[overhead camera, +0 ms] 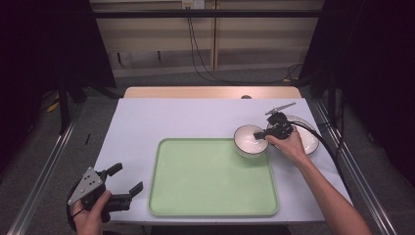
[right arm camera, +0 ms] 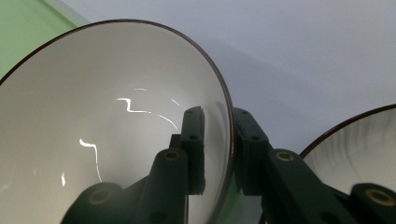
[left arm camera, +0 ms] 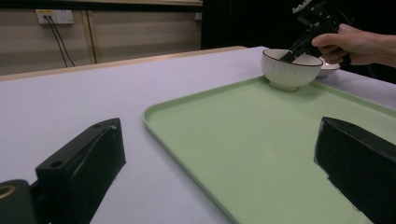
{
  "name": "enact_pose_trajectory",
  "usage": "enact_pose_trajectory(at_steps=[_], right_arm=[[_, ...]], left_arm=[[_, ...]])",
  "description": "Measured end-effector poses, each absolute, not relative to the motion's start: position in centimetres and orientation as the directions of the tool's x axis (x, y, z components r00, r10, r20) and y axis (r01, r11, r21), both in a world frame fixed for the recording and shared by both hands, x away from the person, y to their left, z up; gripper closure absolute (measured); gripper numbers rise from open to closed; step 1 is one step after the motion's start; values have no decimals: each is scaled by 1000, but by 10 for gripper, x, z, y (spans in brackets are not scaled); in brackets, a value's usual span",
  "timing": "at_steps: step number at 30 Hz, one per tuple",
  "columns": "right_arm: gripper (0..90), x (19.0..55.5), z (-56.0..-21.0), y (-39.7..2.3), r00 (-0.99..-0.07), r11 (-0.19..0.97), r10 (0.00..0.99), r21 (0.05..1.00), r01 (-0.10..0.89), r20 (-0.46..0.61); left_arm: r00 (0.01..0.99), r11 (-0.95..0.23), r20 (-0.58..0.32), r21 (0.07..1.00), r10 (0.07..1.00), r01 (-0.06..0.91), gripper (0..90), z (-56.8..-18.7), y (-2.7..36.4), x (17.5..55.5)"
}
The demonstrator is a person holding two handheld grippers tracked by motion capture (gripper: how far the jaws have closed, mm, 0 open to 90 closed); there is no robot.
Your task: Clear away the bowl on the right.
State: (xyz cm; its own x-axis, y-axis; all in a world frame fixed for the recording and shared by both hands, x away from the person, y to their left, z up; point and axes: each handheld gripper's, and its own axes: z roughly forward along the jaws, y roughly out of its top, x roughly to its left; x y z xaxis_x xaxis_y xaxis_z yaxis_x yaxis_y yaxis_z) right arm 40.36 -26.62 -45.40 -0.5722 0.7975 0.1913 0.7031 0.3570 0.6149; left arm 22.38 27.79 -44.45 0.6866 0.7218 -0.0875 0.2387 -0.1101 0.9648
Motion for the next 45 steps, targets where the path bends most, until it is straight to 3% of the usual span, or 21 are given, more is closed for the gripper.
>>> enact_pose_trajectory(at_steps=[14, 24, 26, 31, 45], right_arm=[[349, 403, -451, -267, -564, 335, 805, 642, 690, 186], [6, 404, -448, -269, -541, 301, 823, 673, 675, 174], [51, 403, -447, -269, -547, 302, 820, 683, 665, 170], [37, 403, -444, -271, -517, 265, 833, 677, 686, 198], [27, 384, -427, -281, -501, 244, 857, 762, 600, 121]], left_arm=[[687, -112, -87, 964, 721, 239, 19, -445, 278, 224], [686, -107, -91, 964, 722, 242, 19, -445, 279, 224], [686, -107, -91, 965, 722, 241, 19, -445, 279, 224], [685, -106, -93, 964, 723, 242, 19, -445, 279, 224], [681, -110, -87, 964, 727, 241, 19, -445, 279, 224]])
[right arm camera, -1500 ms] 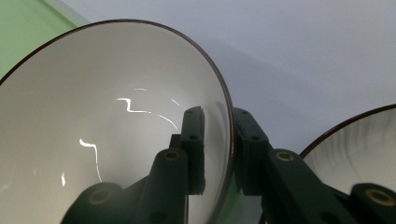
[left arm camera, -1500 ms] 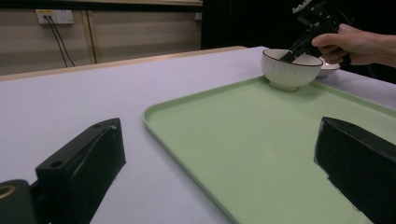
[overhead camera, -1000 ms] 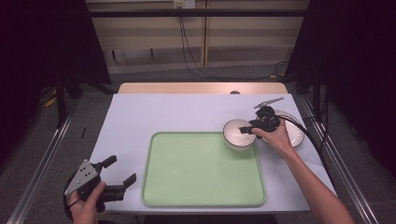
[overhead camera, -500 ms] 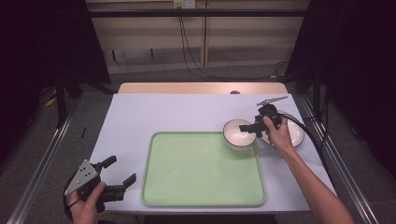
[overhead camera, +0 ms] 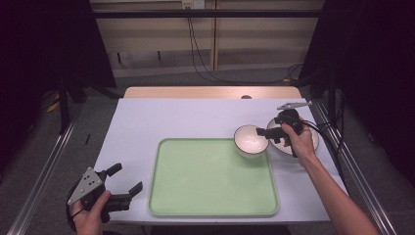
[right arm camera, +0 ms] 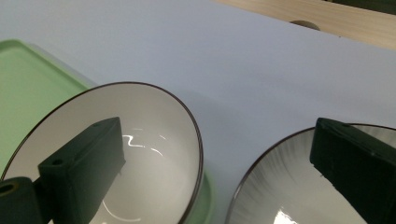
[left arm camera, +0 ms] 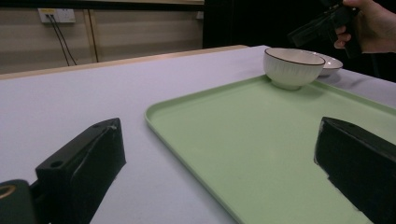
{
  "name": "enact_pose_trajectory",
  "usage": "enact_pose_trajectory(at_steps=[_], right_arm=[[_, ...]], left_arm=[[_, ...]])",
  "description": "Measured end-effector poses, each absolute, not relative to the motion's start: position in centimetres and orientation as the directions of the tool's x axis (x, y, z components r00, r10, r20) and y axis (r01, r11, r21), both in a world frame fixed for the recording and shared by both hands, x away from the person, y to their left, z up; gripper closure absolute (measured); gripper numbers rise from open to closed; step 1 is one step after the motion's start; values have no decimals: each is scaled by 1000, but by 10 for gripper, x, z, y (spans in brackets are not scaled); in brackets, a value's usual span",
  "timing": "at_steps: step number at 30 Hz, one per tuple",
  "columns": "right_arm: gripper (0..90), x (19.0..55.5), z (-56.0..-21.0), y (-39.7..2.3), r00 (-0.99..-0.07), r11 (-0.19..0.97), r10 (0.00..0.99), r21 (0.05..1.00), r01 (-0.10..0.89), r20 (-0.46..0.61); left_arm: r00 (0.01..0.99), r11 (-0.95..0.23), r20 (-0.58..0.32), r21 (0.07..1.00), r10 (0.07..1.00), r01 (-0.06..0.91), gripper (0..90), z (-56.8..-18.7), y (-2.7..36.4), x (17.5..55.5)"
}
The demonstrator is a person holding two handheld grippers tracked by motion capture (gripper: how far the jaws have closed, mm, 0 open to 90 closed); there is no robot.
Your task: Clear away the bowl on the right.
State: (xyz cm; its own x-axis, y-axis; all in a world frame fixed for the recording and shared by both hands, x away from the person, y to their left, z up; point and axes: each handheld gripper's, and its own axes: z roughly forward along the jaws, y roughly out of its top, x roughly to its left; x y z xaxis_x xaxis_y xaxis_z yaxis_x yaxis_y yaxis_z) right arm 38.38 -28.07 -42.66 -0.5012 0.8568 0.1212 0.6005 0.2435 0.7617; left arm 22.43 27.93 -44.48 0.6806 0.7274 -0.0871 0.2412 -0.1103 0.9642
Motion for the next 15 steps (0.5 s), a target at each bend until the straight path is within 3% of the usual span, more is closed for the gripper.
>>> enact_pose_trajectory(at_steps=[15], right_arm=[[24, 347, -419, -300, -433, 171, 898, 843, 510, 80]], left_arm=[[678, -120, -83, 962, 730, 246, 19, -446, 278, 226]])
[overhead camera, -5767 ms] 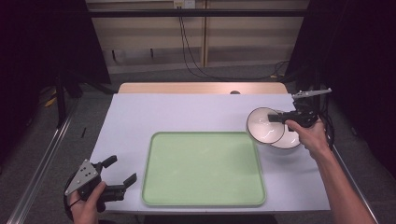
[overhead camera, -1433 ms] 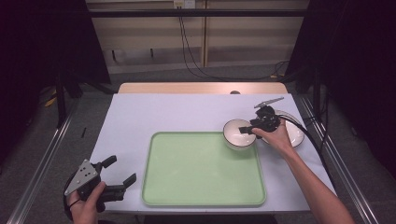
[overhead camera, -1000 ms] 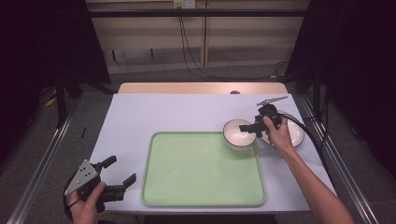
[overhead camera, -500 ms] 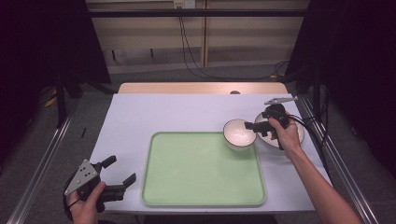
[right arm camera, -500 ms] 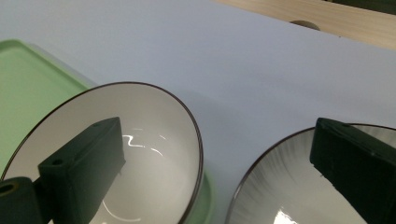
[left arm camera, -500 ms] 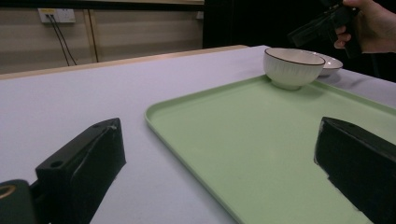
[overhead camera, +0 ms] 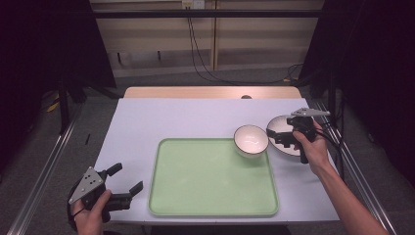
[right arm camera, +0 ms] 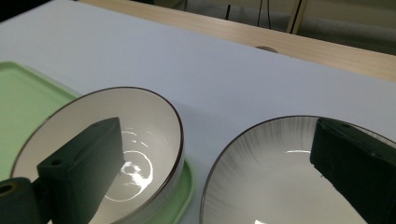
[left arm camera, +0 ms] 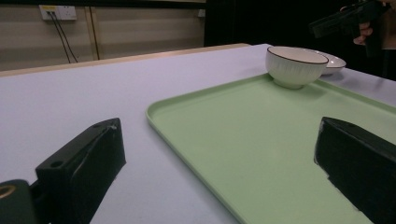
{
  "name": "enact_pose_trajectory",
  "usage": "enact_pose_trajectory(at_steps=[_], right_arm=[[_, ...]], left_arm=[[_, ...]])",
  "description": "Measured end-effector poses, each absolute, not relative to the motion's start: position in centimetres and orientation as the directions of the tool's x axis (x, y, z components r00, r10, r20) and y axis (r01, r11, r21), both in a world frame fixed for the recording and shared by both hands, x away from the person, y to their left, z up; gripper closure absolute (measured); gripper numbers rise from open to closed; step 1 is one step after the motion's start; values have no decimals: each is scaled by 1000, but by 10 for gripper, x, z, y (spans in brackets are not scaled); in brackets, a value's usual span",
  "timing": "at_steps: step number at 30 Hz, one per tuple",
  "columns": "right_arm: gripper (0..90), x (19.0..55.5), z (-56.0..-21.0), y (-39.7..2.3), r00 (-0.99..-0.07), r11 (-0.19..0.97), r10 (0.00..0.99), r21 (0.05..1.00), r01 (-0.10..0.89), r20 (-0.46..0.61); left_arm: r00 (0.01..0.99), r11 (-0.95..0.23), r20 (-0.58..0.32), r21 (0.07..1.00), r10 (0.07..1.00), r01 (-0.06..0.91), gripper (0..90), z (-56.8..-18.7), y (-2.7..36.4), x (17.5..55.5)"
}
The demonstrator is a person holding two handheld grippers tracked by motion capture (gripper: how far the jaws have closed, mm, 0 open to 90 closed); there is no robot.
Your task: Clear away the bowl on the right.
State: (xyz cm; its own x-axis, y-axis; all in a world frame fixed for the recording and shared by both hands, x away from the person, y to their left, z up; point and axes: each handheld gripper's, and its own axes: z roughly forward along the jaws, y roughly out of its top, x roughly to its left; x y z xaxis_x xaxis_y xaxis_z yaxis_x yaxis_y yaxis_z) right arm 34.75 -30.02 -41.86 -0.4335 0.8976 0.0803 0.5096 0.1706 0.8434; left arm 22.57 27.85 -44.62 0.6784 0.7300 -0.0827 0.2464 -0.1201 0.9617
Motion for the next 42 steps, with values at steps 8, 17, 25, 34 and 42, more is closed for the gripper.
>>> enact_pose_trajectory(at_steps=[8, 17, 25, 34, 42], right_arm=[[23, 330, -424, -310, -425, 127, 897, 851, 509, 120], [23, 313, -422, -317, -417, 126, 903, 864, 488, 104], [26, 299, -424, -322, -427, 125, 898, 864, 488, 111], [28, 284, -427, -326, -434, 120, 894, 870, 478, 115], [29, 264, -426, -331, -434, 103, 893, 881, 462, 123]], left_arm=[[679, -113, -91, 962, 728, 250, 19, -446, 278, 226], [677, -110, -94, 962, 730, 251, 19, -446, 278, 226], [685, -103, -96, 964, 723, 245, 19, -446, 277, 227], [681, -103, -94, 964, 726, 244, 19, -445, 278, 225], [680, -109, -91, 964, 727, 244, 19, -445, 277, 225]])
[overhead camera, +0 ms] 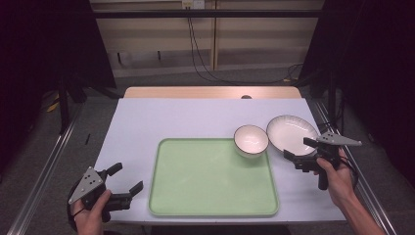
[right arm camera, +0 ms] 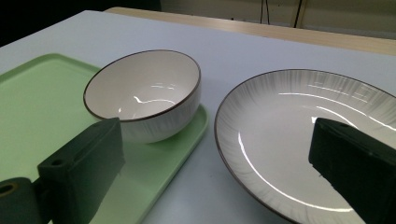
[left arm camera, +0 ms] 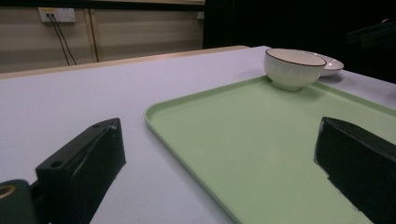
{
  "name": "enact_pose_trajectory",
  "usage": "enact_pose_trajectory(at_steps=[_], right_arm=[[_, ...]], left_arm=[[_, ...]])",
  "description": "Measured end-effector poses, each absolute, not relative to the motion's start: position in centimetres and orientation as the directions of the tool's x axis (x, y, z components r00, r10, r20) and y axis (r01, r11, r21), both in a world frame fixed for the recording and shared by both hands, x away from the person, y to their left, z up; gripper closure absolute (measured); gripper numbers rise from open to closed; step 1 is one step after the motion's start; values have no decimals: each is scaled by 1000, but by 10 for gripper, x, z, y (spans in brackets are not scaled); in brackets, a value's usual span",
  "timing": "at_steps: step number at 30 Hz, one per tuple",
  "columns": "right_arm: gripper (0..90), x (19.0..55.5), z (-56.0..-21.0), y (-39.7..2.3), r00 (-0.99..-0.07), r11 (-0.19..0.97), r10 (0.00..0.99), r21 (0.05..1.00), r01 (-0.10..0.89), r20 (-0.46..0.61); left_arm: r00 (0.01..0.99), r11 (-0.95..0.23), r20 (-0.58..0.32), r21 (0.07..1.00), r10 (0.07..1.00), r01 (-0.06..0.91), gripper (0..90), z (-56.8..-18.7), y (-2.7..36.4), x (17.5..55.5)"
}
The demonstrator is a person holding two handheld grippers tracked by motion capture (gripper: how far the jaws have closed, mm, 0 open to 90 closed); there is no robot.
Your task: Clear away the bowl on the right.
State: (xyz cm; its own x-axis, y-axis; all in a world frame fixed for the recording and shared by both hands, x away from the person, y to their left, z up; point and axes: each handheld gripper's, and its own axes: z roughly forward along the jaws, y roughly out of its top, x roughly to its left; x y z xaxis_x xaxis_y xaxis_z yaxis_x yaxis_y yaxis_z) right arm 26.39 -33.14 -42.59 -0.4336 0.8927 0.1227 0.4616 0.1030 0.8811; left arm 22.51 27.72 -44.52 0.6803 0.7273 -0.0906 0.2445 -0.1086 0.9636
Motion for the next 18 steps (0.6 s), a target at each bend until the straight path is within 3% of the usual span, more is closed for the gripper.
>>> enact_pose_trajectory(at_steps=[18], right_arm=[[30, 217, -432, -337, -424, 83, 898, 897, 433, 122]], left_arm=[[675, -96, -96, 966, 731, 240, 19, -445, 278, 224]])
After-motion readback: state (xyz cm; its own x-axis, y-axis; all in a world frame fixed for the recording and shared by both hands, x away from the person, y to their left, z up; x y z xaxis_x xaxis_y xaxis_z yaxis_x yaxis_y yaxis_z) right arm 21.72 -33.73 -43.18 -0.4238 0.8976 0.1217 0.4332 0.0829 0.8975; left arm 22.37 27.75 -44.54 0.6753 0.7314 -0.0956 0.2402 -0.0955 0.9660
